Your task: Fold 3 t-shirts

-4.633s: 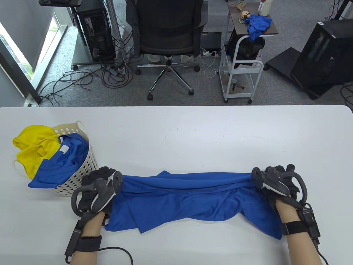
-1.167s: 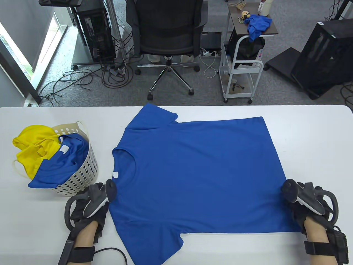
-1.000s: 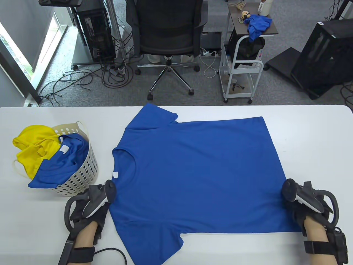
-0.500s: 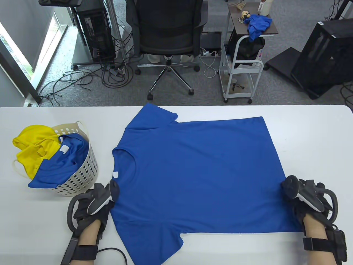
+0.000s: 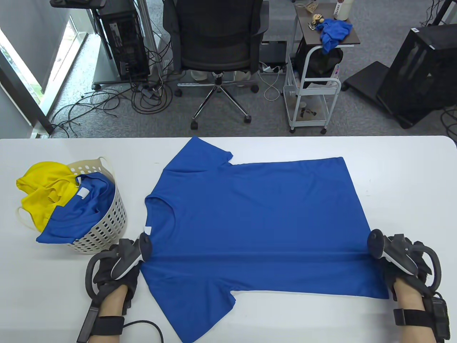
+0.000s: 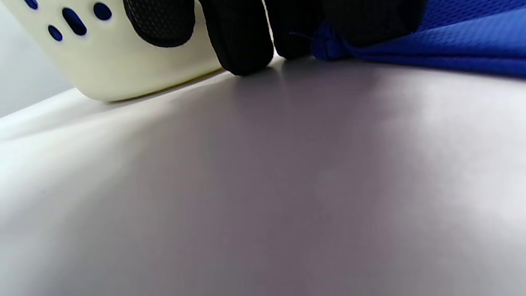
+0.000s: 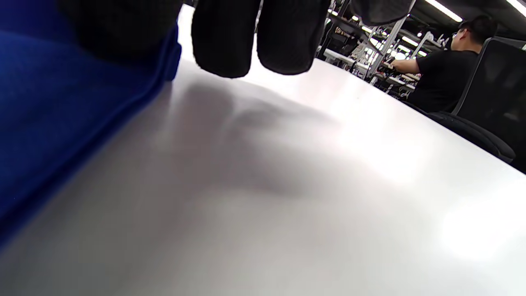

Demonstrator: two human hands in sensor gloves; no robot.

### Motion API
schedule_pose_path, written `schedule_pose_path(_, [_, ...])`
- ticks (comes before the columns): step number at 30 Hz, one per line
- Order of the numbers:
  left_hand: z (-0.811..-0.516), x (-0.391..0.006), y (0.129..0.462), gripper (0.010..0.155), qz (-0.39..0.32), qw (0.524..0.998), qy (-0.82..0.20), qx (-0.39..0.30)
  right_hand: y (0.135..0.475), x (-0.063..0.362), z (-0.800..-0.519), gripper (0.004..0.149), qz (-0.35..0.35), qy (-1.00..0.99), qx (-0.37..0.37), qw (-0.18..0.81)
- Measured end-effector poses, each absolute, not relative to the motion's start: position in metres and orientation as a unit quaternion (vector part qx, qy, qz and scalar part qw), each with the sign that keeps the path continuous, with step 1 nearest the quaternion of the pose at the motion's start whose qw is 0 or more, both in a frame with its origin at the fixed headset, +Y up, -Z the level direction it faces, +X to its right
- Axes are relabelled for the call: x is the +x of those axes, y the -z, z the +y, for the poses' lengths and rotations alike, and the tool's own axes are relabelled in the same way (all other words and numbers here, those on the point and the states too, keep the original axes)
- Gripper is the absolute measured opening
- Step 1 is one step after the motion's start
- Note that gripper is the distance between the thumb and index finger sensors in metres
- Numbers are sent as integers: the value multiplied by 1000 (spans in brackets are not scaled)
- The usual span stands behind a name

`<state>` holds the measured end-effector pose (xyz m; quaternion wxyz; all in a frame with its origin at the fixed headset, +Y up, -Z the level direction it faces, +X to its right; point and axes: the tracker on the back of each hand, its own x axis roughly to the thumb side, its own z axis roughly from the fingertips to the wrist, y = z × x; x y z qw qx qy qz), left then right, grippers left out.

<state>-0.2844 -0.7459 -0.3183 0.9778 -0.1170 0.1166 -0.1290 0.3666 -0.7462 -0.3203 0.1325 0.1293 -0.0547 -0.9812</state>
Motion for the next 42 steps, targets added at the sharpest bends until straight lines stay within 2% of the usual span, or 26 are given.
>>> schedule_pose_path(2, [-725,-283,312,43,121,986,96,-61,314,366,-723,37,41,983,143,106])
schedule_pose_path(3, [-714,-282,308,44,119,989,84,-18,308,366,-707,38,117,977,155,87])
schedule_pose_path(4, [-704,-281,303,44,119,990,77,26,302,365,-697,38,167,970,163,73])
schedule_pose_path(5, [-693,-279,295,44,126,984,68,102,297,365,-688,38,213,960,169,64])
schedule_pose_path(6, [-687,-277,289,44,127,977,71,158,291,365,-680,38,241,952,174,67])
schedule_pose_path(7, [-684,-276,287,44,126,974,91,166,290,367,-680,38,236,953,172,79])
schedule_pose_path(8, [-686,-276,287,44,125,975,106,148,292,369,-684,38,201,962,163,86])
schedule_pose_path(11, [-706,-277,294,44,123,983,132,19,304,370,-711,37,6,989,120,87])
schedule_pose_path(13, [-721,-277,299,44,131,972,147,-129,311,369,-733,38,-138,979,108,108])
schedule_pose_path(14, [-724,-278,299,43,130,973,144,-123,311,369,-736,41,-163,974,109,116])
schedule_pose_path(18, [-726,-277,300,52,121,978,127,-115,311,368,-733,57,-90,989,105,57])
schedule_pose_path(20, [-734,-273,303,60,110,976,121,-146,312,363,-737,69,-106,986,96,81])
schedule_pose_path(23, [-746,-272,308,68,121,960,170,-188,314,356,-745,82,-149,976,88,129])
schedule_pose_path(28, [-745,-285,307,66,141,961,143,-191,314,344,-749,86,-168,976,61,123])
schedule_pose_path(32, [-733,-273,302,65,117,972,150,-135,312,333,-739,84,-126,984,36,119])
schedule_pose_path(34, [-723,-255,297,70,74,987,96,-105,308,327,-730,81,-89,994,15,66])
schedule_pose_path(37, [-713,-218,293,72,-1,996,3,-93,301,322,-719,81,-51,999,-12,14])
schedule_pose_path(42, [-704,-117,287,65,-100,988,31,-117,297,320,-714,81,-35,999,-29,-6])
